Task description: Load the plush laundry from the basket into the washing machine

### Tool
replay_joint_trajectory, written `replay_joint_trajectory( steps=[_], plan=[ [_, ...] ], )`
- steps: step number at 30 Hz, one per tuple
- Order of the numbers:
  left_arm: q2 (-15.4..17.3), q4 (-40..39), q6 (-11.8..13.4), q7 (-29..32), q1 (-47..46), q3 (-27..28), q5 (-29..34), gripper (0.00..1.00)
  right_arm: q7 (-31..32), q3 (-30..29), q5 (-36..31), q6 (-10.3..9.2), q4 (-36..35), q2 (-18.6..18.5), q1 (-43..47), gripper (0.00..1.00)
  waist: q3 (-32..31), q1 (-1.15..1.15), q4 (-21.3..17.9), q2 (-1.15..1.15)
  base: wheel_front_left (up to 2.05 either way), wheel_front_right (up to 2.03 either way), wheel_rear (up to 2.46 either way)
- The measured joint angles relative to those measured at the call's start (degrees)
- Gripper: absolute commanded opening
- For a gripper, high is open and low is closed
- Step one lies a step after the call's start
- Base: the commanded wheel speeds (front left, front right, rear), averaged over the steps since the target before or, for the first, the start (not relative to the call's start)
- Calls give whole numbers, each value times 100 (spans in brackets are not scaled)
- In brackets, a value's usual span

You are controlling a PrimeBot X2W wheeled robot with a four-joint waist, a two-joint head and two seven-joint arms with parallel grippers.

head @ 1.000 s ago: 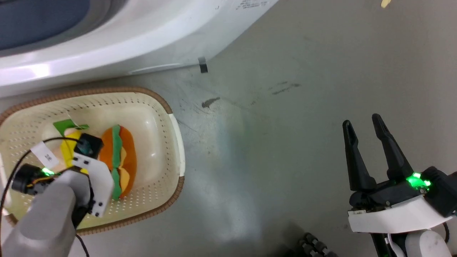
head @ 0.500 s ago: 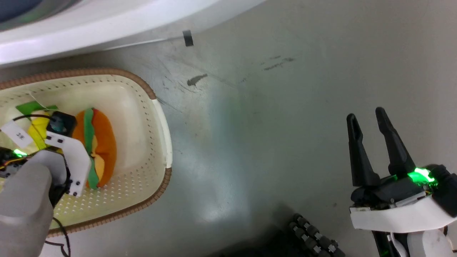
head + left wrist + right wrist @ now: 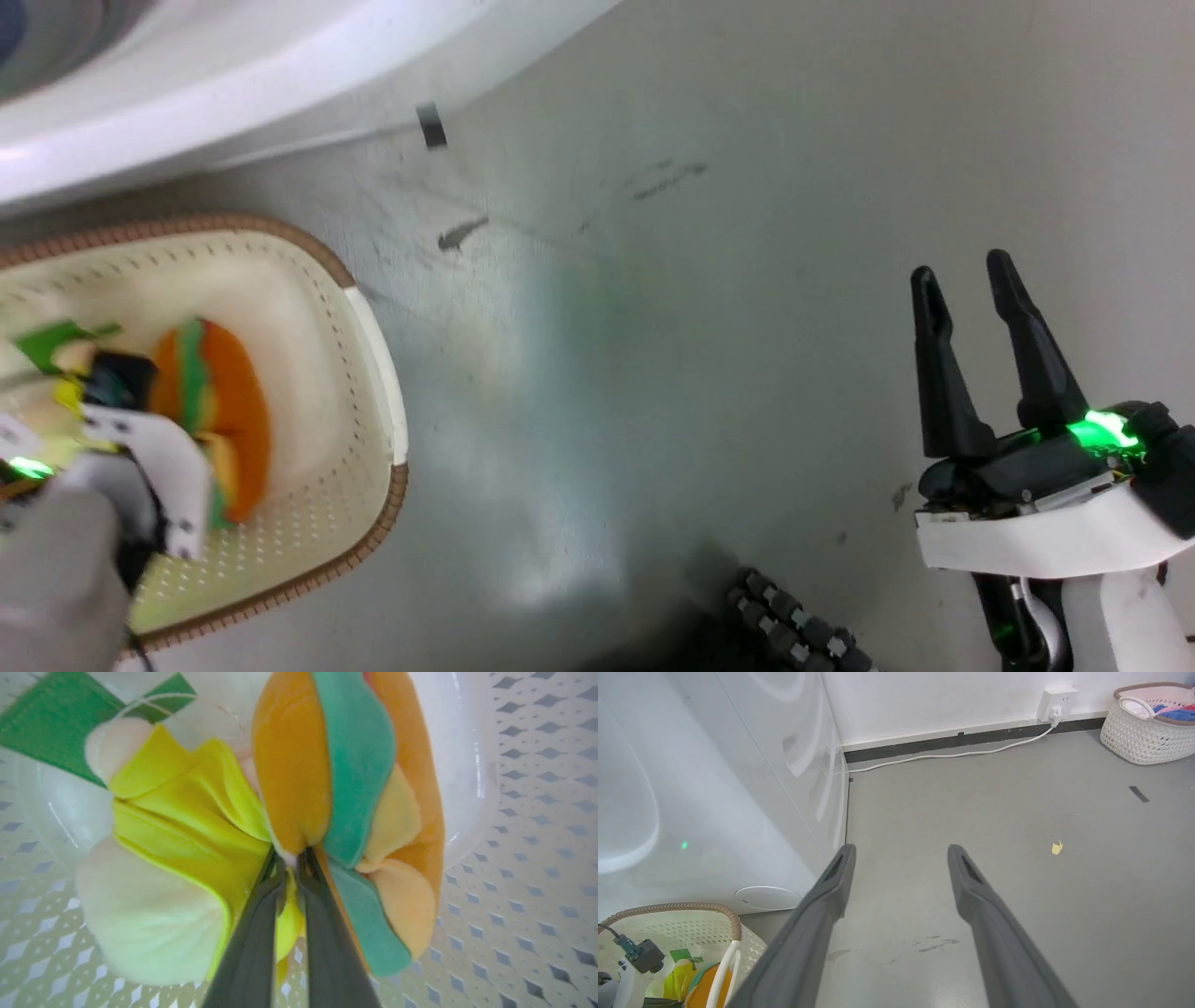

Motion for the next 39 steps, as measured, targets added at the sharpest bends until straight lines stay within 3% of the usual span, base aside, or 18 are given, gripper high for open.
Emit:
replay_joint_trajectory(
  steps=[1,5,12,19,31,35,39],
  plan=[
    [-255,12,-8,-438,205,-102,24,0,-1,-114,-134,0,89,-1,37,100,-354,0,77,0,0,0,0],
    [-697,54,-48,-854,404,-138,-64,0,-1,-220,-410,0,199,-2,232,100,-957,0,305,0,0,0,0],
    [-1103,126,-33,-1690,915,2,-314,0,-1,-430,-821,0,310,-1,600,100,-2087,-1,774,0,0,0,0],
    [-1489,-296,79,-1923,1504,166,-432,0,-1,-611,-1089,0,357,-1,868,100,-3000,-2,1316,0,0,0,0],
    [-1667,-3220,566,-1951,2858,1412,-15,0,-1,-648,-1259,0,308,0,1160,100,-3903,-2,2114,0,0,0,0],
    [-1711,-4414,603,-1951,2997,1916,468,0,-1,-617,-1266,0,274,0,1157,100,-3868,-1,2209,0,0,0,0],
    [-1759,-5361,456,-1951,2983,2391,832,0,-1,-558,-1263,0,188,-1,1140,100,-3658,0,2180,0,0,0,0]
  ],
)
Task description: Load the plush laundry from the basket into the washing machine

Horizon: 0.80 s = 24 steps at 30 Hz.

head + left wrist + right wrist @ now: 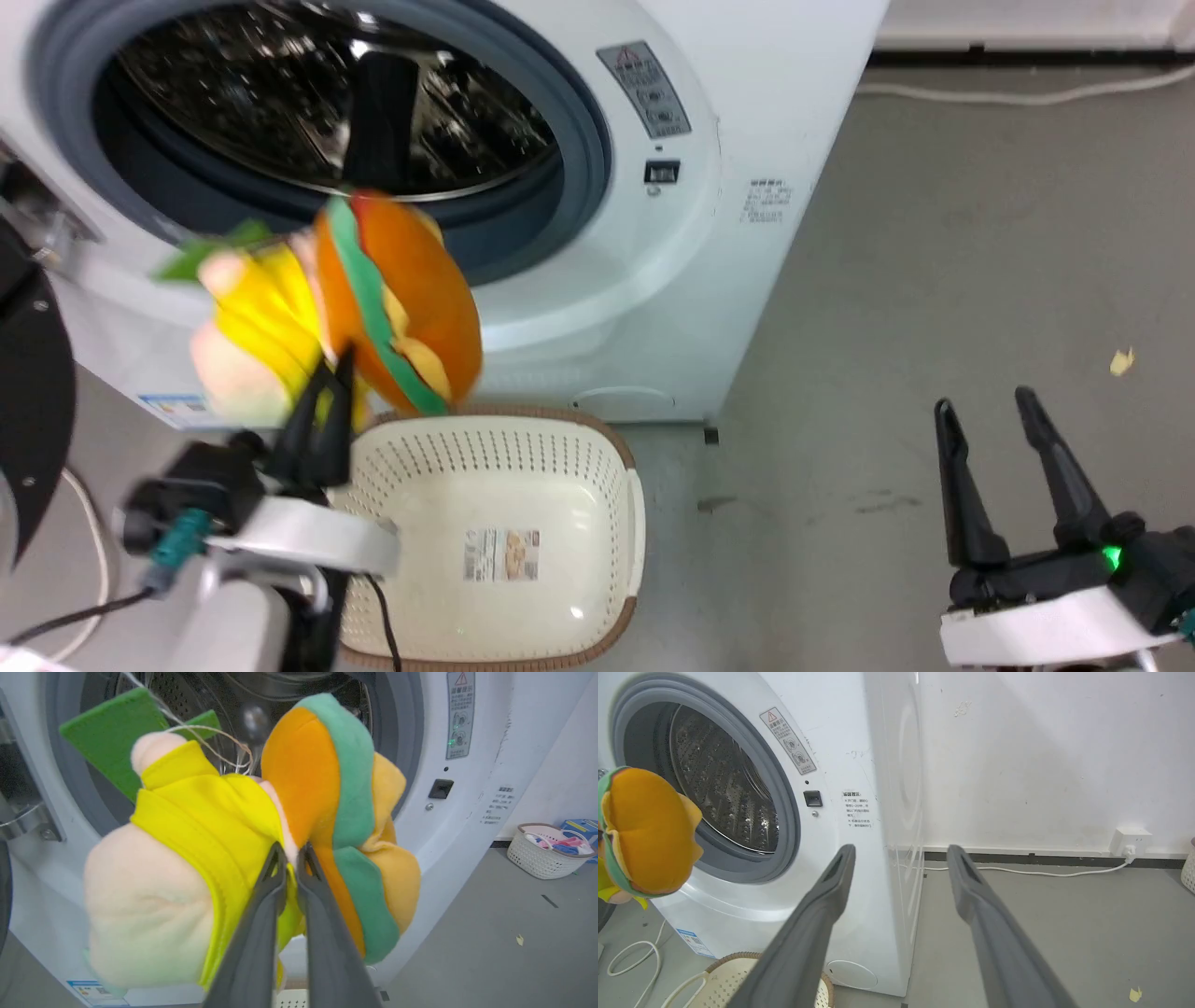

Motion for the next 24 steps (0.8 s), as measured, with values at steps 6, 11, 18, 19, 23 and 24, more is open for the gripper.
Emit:
replay_joint_trajectory(
  steps=[6,11,18,19,23,24],
  plan=[
    [248,-476,-296,0,-754,386,187,0,0,-4,109,0,-235,1,-386,100,633,0,-121,0,0,0,0],
    [828,-212,-509,277,-1975,459,121,0,0,-24,237,0,-455,0,-710,100,1325,1,-284,0,0,0,0],
    [1595,489,-611,1065,-3590,261,115,0,1,-268,564,0,-520,1,-1052,100,2255,2,-632,0,0,0,0],
    [1681,610,-623,1135,-3800,191,116,0,1,-305,616,0,-522,1,-1102,100,2367,2,-690,0,0,0,0],
    [1994,1174,-657,1396,-4659,-21,152,0,0,-323,726,-1,-526,1,-1202,100,2750,2,-927,0,0,0,0],
    [2054,1333,-657,1466,-4868,-81,159,0,0,-309,739,-1,-528,1,-1207,100,2826,2,-984,0,0,0,0]
  ],
)
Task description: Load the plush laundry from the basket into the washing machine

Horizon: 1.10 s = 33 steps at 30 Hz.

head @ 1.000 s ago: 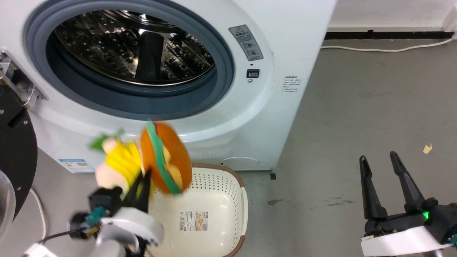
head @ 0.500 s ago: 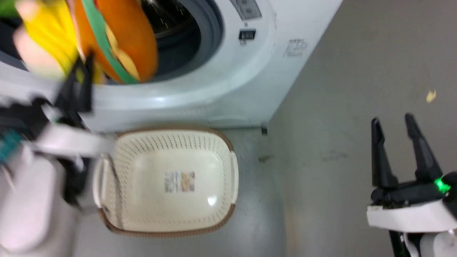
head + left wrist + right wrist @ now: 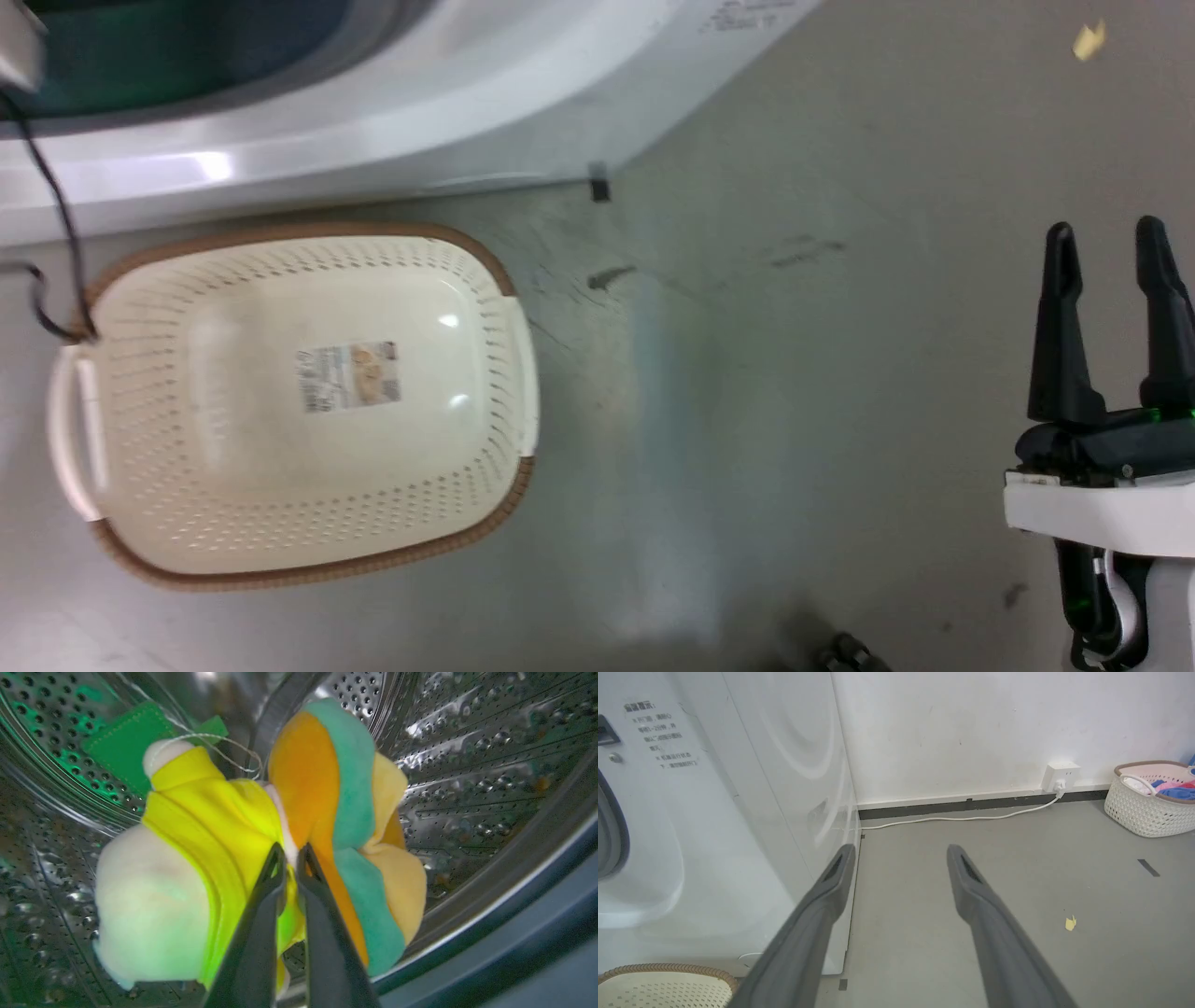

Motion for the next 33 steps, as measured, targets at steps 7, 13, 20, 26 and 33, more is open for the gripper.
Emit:
replay_joint_trajectory(
  steps=[7,13,20,26,33],
  plan=[
    [307,1189,-1,533,-971,-510,-1,0,0,160,146,1,13,0,-74,100,343,0,-300,0,0,0,0],
    [414,1941,-2,441,-1316,-903,14,0,0,198,200,1,34,0,-79,100,377,-1,-327,0,0,0,0],
    [299,2568,-8,54,-1374,-1247,-24,0,0,204,205,1,60,1,-79,100,188,-1,-261,0,0,0,0],
    [36,2973,-7,-598,-1217,-1486,-67,100,1,71,-12,1,92,0,-60,100,-178,-1,-116,0,0,0,0],
    [-584,3387,57,-1365,-369,-1555,-271,100,0,-23,-365,1,135,0,115,100,-945,-2,138,0,0,0,0]
  ],
)
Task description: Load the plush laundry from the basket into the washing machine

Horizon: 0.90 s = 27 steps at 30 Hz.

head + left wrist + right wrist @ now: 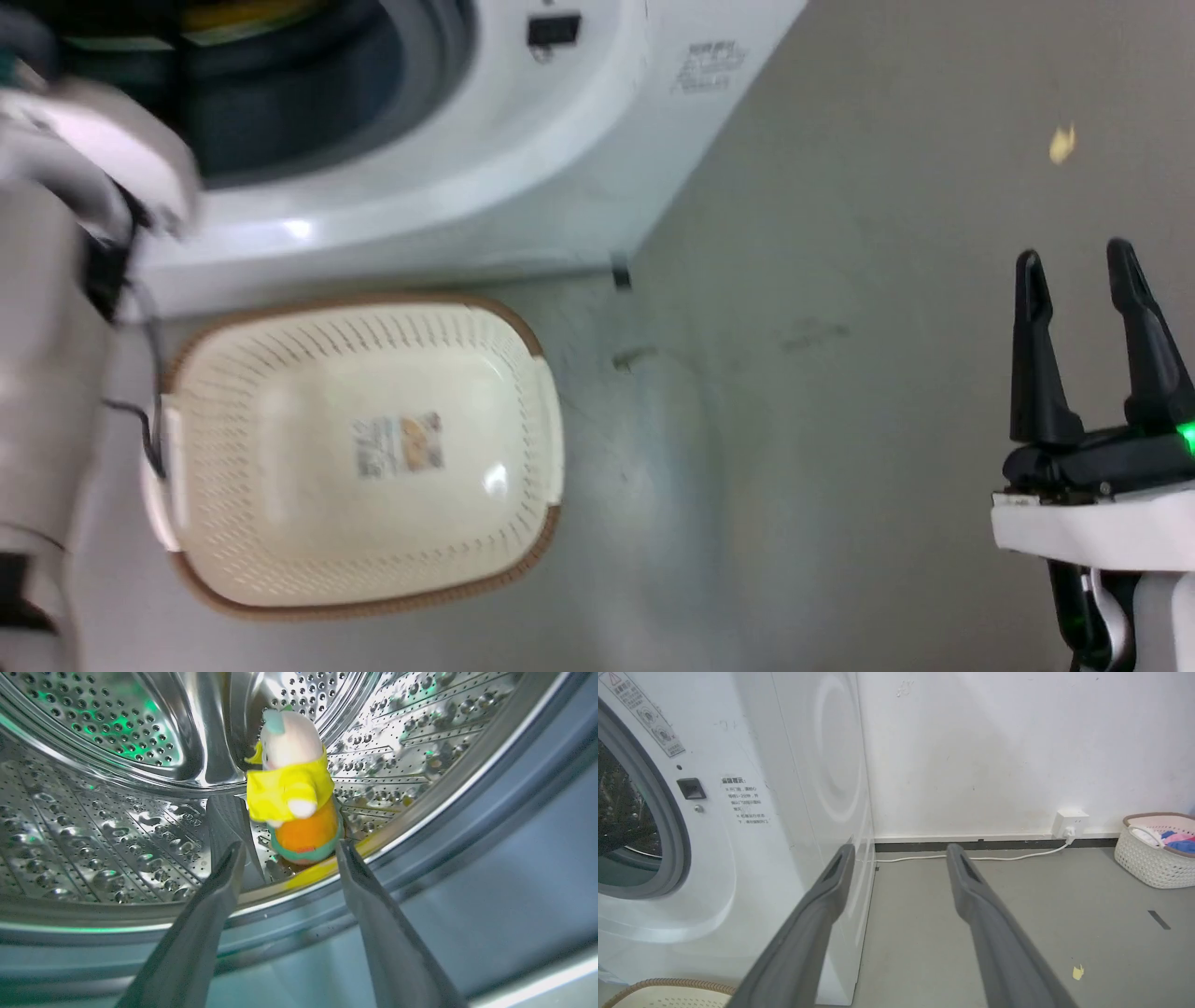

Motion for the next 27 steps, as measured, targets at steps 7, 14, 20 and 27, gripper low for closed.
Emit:
replay_joint_trajectory(
  steps=[7,14,20,27],
  plan=[
    [-582,-973,53,-103,1160,427,-275,100,0,-99,-333,0,44,1,360,100,-931,-1,339,0,0,0,0],
    [-1218,-2900,172,-108,2935,1174,-301,100,1,-70,-445,-1,155,1,699,100,-1797,-2,745,0,0,0,0],
    [-1640,-4089,296,-108,4517,1604,86,100,0,-33,-443,0,238,1,956,100,-2438,-2,978,0,0,0,0],
    [-1844,-4733,412,-108,5765,1722,736,100,0,85,-522,-1,323,1,1239,100,-2868,-1,1086,0,0,0,0]
  ],
)
